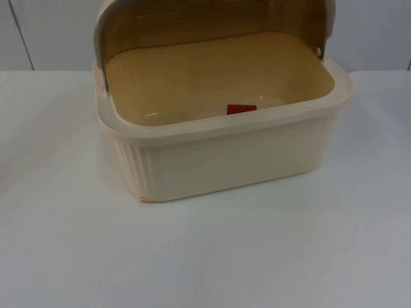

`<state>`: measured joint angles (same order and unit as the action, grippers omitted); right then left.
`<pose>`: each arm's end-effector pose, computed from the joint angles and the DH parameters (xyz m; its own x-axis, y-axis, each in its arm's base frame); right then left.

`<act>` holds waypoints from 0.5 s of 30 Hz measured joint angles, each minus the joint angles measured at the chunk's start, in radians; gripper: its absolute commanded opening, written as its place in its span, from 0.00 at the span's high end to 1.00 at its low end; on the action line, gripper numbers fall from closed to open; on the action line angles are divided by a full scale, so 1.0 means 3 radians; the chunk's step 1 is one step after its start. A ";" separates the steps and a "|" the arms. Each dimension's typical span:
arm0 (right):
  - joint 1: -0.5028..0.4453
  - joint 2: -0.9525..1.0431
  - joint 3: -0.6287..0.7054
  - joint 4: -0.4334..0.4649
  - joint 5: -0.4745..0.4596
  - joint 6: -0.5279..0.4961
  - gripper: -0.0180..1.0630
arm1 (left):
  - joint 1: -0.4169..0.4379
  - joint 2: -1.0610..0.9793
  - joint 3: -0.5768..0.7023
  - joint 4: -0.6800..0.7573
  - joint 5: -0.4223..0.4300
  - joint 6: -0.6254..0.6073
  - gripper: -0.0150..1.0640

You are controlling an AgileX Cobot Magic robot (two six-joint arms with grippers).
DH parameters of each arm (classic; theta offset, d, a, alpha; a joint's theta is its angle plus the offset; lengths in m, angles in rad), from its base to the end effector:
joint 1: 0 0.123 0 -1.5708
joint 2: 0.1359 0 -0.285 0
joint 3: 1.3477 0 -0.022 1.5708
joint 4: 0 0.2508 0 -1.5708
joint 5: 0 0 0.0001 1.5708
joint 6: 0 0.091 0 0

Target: Open the box lid with the left hand, place the block into the box with the right hand, then close the box lid with the left hand.

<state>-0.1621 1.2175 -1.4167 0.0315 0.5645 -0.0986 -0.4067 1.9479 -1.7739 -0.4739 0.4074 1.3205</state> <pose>0.2572 -0.0405 0.4682 -0.2805 -0.0270 -0.9595 0.1255 0.9900 -0.0646 0.4270 -0.2019 0.3322 0.1589 0.7572 -0.6336 0.6530 0.4007 0.6426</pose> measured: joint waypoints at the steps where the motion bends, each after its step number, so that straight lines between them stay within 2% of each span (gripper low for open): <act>1: 0.0000 0.0000 0.0000 0.0000 0.0008 0.0000 0.02 | 0.0000 0.0012 0.0000 -0.0032 -0.0029 0.0004 0.97; 7: 0.0000 0.0000 0.0000 0.0000 0.0044 0.0000 0.02 | 0.0000 0.0063 0.0000 -0.0125 -0.0041 -0.0021 0.99; 15: 0.0000 0.0000 0.0000 0.0000 0.0051 0.0015 0.02 | 0.0000 0.0160 0.0000 -0.0151 0.0366 -0.0101 0.99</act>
<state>-0.1621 1.2175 -1.4167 0.0315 0.5797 -0.0941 -0.4067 1.9959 -1.7739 -0.5194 0.5173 1.2901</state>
